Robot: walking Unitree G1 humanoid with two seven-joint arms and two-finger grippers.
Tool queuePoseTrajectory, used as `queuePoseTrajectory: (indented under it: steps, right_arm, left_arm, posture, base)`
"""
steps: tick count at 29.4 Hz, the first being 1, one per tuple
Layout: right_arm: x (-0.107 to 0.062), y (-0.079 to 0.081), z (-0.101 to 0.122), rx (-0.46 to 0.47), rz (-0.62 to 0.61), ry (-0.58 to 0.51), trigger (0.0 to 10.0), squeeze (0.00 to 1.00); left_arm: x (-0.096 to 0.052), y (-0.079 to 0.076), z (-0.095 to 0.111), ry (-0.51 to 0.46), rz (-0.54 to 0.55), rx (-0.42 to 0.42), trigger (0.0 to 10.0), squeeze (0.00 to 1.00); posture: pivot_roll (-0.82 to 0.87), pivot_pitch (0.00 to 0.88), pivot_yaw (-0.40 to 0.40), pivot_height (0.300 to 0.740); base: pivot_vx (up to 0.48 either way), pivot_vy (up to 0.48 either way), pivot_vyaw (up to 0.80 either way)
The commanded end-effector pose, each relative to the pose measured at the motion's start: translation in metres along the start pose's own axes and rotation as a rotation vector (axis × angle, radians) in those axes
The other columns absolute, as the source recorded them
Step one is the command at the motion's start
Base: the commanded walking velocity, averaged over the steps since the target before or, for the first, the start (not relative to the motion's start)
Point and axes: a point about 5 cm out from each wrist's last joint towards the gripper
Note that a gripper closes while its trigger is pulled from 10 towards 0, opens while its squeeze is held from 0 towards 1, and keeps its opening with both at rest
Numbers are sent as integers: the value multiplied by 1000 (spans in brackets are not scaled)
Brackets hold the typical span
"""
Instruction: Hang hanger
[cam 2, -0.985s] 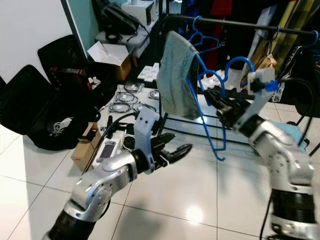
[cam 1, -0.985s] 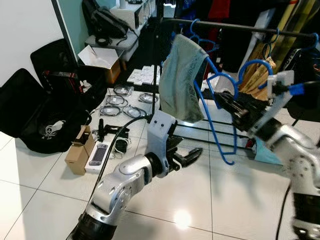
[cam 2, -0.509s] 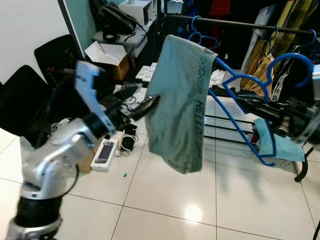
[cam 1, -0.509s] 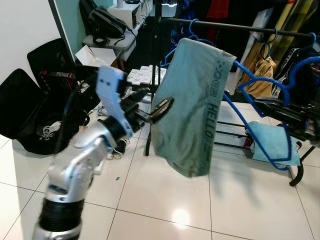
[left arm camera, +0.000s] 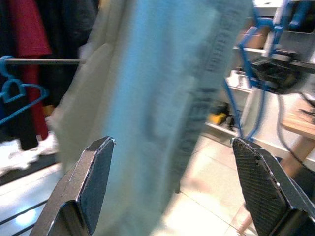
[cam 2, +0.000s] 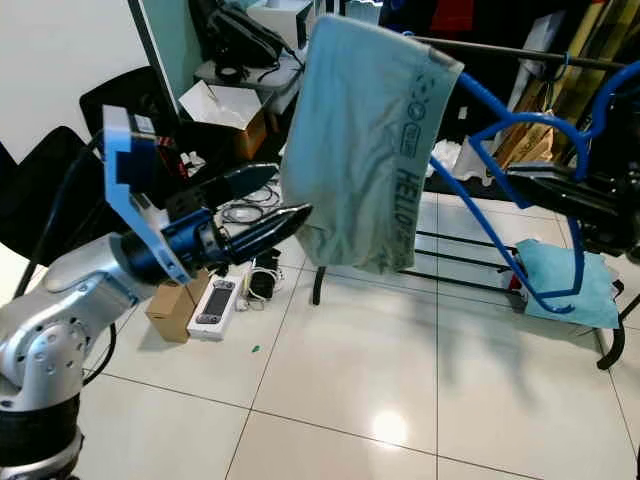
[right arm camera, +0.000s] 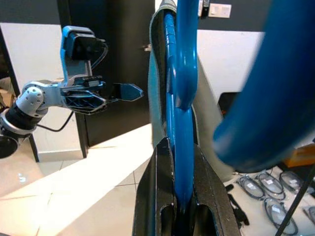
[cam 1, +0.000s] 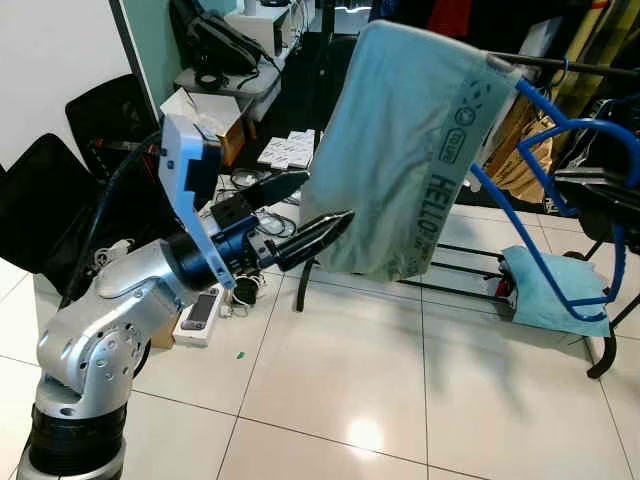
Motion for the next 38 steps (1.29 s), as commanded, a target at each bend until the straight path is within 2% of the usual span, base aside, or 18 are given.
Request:
queuePoseTrajectory:
  steps: [1, 4, 6, 7, 8, 9, 12, 15, 19, 23, 24, 29, 31, 32, 33, 38]
  right_arm:
    - [2, -2, 1, -29, -14, 26, 10000, 0]
    - [6, -5, -2, -41, -38, 34, 10000, 0]
    - [17, -9, -11, -53, -67, 39, 10000, 0]
    - [17, -9, -11, -53, -67, 39, 10000, 0]
    - [30, -11, -20, -54, -84, 32, 10000, 0]
    - [34, -11, -23, -53, -90, 29, 10000, 0]
    - [45, -14, -33, -43, -127, 21, 10000, 0]
    - [47, -16, -36, -38, -142, 16, 10000, 0]
    - [64, -28, -48, -21, -269, -20, 10000, 0]
    - [73, -32, -55, -16, -327, -35, 10000, 0]
    - [80, -32, -60, -5, -345, -40, 10000, 0]
    - [88, -26, -66, 8, -323, -34, 10000, 0]
    - [96, -21, -70, 25, -311, -43, 10000, 0]
    - [96, -21, -70, 25, -311, -43, 10000, 0]
    - [101, -17, -72, 42, -309, -59, 10000, 0]
    - [107, -14, -75, 58, -320, -75, 10000, 0]
  left_arm:
    - [4, 2, 1, -7, 34, 10, 10000, 0]
    - [7, 4, 3, -27, 66, 4, 10000, 0]
    - [14, 6, 7, -77, 120, -20, 10000, 0]
    - [14, 6, 7, -77, 120, -20, 10000, 0]
    - [19, 7, 11, -117, 168, -40, 10000, 0]
    - [20, 7, 12, -128, 185, -44, 10000, 0]
    - [24, 4, 10, -129, 186, -50, 10000, 0]
    - [24, 2, 9, -126, 184, -51, 10000, 0]
    - [30, 0, 4, -120, 233, -56, 10000, 0]
    - [33, 2, 0, -109, 280, -45, 10000, 0]
    - [35, 5, -4, -80, 329, -8, 10000, 0]
    - [39, 8, -12, -50, 407, 25, 10000, 0]
    - [43, 10, -15, -26, 463, 95, 10000, 0]
    - [43, 10, -15, -26, 463, 95, 10000, 0]
    - [46, 9, -17, -12, 493, 156, 10000, 0]
    - [52, 6, -17, -28, 508, 150, 10000, 0]
  posture:
    - [-34, 70, 0, 740]
    - [-32, 72, 1, 740]
    - [-27, 73, 1, 740]
    - [-27, 73, 1, 740]
    - [-24, 73, -1, 740]
    - [-24, 73, -2, 740]
    - [-22, 74, -3, 740]
    - [-21, 74, -3, 740]
    - [-23, 75, -3, 740]
    - [-25, 76, -4, 740]
    - [-25, 76, -4, 740]
    - [-22, 75, -9, 740]
    - [-30, 76, -10, 740]
    - [-30, 76, -10, 740]
    - [-30, 74, -9, 740]
    - [-32, 73, -6, 740]
  base:
    - [0, 0, 0]
    - [0, 0, 0]
    - [0, 0, 0]
    - [0, 0, 0]
    - [0, 0, 0]
    - [0, 0, 0]
    - [0, 0, 0]
    - [0, 0, 0]
    - [0, 0, 0]
    - [0, 0, 0]
    - [0, 0, 0]
    - [0, 0, 0]
    - [0, 0, 0]
    - [0, 0, 0]
    - [0, 0, 0]
    - [0, 0, 0]
Point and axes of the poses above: a point about 5 cm out from each wrist's last joint towards the gripper, its own x axis pointing out of the wrist towards the gripper, its own z axis along the axis of the wrist's last joint, y = z × x, and after that the axes turned 1 degree about x, right-handed
